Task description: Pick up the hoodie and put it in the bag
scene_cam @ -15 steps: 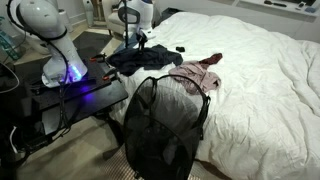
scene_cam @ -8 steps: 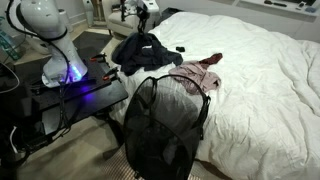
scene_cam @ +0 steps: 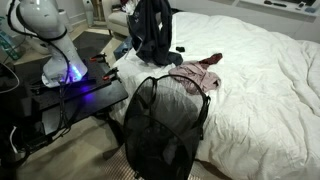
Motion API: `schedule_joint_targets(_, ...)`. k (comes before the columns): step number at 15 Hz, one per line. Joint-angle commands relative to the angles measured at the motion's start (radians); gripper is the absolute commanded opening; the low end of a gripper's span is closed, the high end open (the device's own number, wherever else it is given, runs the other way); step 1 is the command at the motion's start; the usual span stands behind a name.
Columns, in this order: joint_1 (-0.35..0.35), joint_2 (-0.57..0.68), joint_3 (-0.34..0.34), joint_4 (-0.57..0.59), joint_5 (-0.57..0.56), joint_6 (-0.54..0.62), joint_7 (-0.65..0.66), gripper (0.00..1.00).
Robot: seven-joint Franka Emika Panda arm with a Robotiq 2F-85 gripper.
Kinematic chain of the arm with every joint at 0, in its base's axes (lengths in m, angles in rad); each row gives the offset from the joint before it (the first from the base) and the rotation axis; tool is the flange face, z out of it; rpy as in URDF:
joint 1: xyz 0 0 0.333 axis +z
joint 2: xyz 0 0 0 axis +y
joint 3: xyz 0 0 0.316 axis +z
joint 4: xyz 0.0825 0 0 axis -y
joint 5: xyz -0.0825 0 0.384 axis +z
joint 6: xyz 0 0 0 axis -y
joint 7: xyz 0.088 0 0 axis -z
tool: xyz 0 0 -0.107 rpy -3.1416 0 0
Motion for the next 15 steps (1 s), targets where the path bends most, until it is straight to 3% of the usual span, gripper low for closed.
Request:
schedule_joint_targets(1,-0.041,0.002,0.02,0.178,-0.037,-0.069,0.107,0.01)
schedule_joint_targets(7,-0.066,0.019,0.036,0.426,-0.116,-0.137,0.286,0.01)
schedule_joint_targets(15,-0.116,0.017,0.016,0.638,-0.293,-0.274,0.541,0.01)
